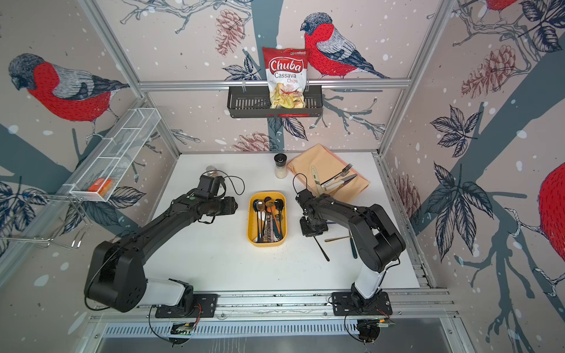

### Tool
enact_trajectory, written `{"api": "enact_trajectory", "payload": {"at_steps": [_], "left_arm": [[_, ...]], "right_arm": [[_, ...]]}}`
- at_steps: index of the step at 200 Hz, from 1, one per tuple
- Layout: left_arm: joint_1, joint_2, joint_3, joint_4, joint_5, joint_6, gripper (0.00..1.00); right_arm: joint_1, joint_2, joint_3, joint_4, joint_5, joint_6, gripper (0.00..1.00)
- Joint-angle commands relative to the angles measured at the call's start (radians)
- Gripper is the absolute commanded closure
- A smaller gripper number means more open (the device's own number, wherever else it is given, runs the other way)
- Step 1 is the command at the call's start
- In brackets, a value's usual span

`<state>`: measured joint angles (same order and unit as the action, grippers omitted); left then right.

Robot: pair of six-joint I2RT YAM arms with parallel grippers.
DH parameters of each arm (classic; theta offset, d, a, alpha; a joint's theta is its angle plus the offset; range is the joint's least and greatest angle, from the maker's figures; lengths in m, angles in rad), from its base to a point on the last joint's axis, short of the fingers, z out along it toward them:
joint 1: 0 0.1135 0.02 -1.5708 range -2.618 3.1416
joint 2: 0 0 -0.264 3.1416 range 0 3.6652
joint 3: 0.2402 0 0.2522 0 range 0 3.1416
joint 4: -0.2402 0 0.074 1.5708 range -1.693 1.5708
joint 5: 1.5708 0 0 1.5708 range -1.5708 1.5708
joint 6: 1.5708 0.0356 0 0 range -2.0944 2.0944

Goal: Put the spoon into the storage box
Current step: Pick up the spoon from the center of the board.

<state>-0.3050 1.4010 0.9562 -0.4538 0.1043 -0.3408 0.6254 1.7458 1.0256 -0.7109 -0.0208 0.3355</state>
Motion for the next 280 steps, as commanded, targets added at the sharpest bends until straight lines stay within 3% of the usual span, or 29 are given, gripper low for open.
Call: {"api": "enact_trajectory", "payload": {"at_steps": [1, 44, 91, 152, 209, 280], "left_arm": [[0.001, -0.002, 0.0, -0.002, -0.003, -0.002, 0.41], [0.0, -0.011, -0.01, -0.001, -0.008, -0.003, 0.41], [0.0, -0.01, -0.016, 0.007, -0.006, -0.005, 0.41], [0.0, -0.013, -0.056, 0.07, 0.044, 0.001, 0.41], [0.0, -0.028, -0.11, 0.13, 0.077, -0.007, 0.41], [-0.002, -0.071, -0.205, 0.222, 0.117, -0.018, 0.41]], "right_arm": [[0.019, 0.033, -0.001, 0.024, -0.047, -0.012, 0.83], [0.049, 0.065, 0.029, 0.0, -0.011, -0.006, 0.93], [0.063, 0.038, 0.085, -0.03, 0.043, 0.011, 0.98], [0.084, 0.002, 0.332, -0.14, 0.096, 0.015, 0.99], [0.123, 0.113, 0.552, -0.141, 0.035, 0.004, 0.99], [0.172, 0.273, 0.694, -0.092, -0.022, 0.033, 1.0]]}}
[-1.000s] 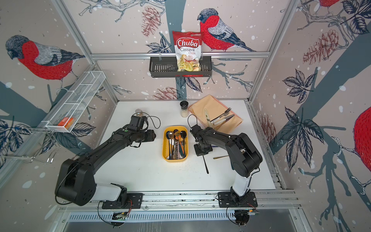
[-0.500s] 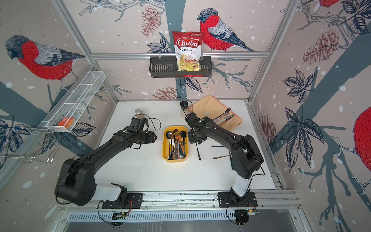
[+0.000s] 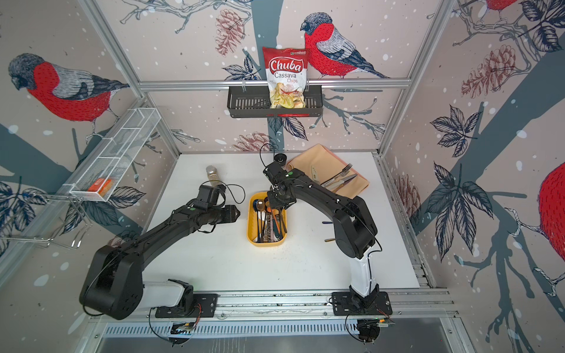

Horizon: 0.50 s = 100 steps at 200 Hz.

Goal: Put the spoon into the storage box
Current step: Pick up the spoon from the center of the board, then place the spoon in the storage box.

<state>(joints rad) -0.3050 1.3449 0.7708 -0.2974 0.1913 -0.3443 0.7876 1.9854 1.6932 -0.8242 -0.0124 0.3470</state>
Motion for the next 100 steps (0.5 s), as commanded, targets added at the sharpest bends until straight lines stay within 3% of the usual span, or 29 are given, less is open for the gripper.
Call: {"api": "enact_trajectory", "payload": {"at_steps": [1, 100], "left_arm": [[-0.002, -0.015, -0.02, 0.066, 0.031, -0.014, 0.41], [-0.003, -0.018, -0.015, 0.065, 0.045, -0.015, 0.41]], "right_arm": [[0.01, 0.035, 0.027, 0.022, -0.031, 0.022, 0.99], [0.018, 0.072, -0.094, 0.117, -0.079, 0.113, 0.98]]}}
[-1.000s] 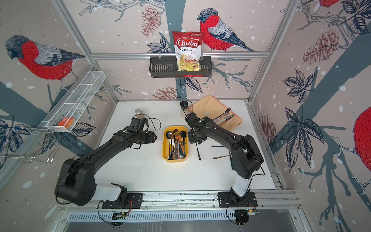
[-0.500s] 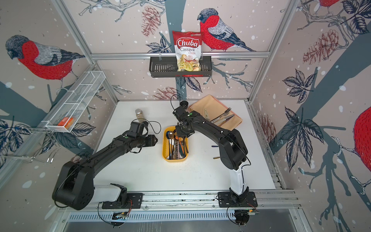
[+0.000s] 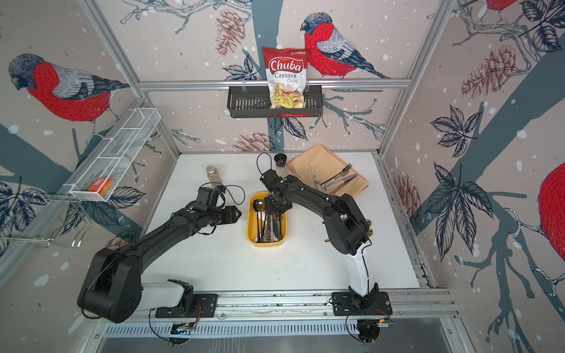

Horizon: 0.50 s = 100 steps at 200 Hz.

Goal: Put the spoon into the storage box
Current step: Place the spoon in the storage box.

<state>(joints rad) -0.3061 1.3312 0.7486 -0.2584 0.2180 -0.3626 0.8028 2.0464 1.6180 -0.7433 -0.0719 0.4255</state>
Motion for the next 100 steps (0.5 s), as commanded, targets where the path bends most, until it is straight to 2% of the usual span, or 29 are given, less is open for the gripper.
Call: {"api": "enact_trajectory", "payload": {"at_steps": [1, 59, 100], "left_arm": [[-0.002, -0.005, 0.008, 0.025, 0.018, 0.003, 0.41], [-0.002, -0.01, 0.015, 0.021, 0.023, 0.002, 0.4], [-0.007, -0.018, 0.025, 0.01, 0.009, 0.0, 0.4]], "right_arm": [[0.003, 0.011, -0.02, 0.036, -0.018, 0.035, 0.98], [0.002, 0.027, -0.03, 0.033, -0.008, 0.044, 0.93], [0.001, 0.014, -0.023, 0.013, 0.031, 0.044, 0.76]]}}
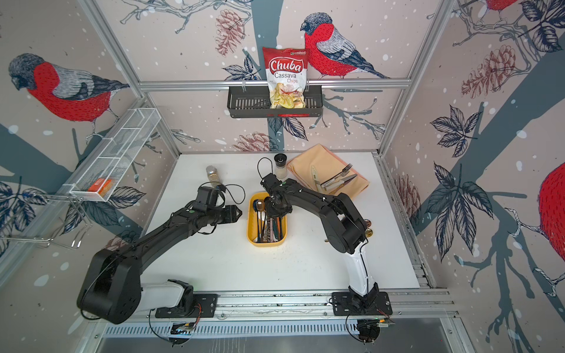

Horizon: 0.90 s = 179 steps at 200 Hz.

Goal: Put the spoon into the storage box
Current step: Place the spoon in the storage box.

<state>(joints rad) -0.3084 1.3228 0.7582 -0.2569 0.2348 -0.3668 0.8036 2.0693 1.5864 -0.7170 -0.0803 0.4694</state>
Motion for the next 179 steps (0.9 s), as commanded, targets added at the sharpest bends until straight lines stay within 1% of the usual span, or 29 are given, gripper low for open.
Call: {"api": "enact_trajectory", "payload": {"at_steps": [1, 22, 50, 86, 117, 131, 149, 179], "left_arm": [[-0.004, -0.01, 0.015, 0.008, -0.009, 0.005, 0.4], [-0.012, -0.017, 0.021, 0.005, -0.027, 0.013, 0.4], [-0.026, -0.021, 0.033, -0.006, -0.044, 0.024, 0.4], [-0.064, -0.019, 0.063, -0.023, -0.082, 0.043, 0.4], [-0.089, -0.009, 0.097, -0.04, -0.096, 0.052, 0.4], [-0.1, -0.007, 0.116, -0.045, -0.104, 0.058, 0.4], [-0.111, -0.004, 0.141, -0.053, -0.109, 0.064, 0.4], [-0.128, 0.007, 0.192, -0.083, -0.118, 0.065, 0.4]], "right_arm": [[0.001, -0.01, 0.009, -0.014, 0.041, 0.0, 0.76], [0.002, -0.03, 0.008, -0.024, 0.07, 0.003, 0.69], [0.002, -0.061, 0.005, -0.049, 0.105, 0.005, 0.63], [-0.001, -0.129, -0.013, -0.089, 0.162, 0.009, 0.6], [-0.029, -0.23, -0.059, -0.114, 0.194, 0.031, 0.59], [-0.063, -0.294, -0.112, -0.111, 0.202, 0.049, 0.59], [-0.135, -0.396, -0.212, -0.09, 0.208, 0.075, 0.58], [-0.319, -0.576, -0.4, -0.033, 0.186, 0.125, 0.56]]}}
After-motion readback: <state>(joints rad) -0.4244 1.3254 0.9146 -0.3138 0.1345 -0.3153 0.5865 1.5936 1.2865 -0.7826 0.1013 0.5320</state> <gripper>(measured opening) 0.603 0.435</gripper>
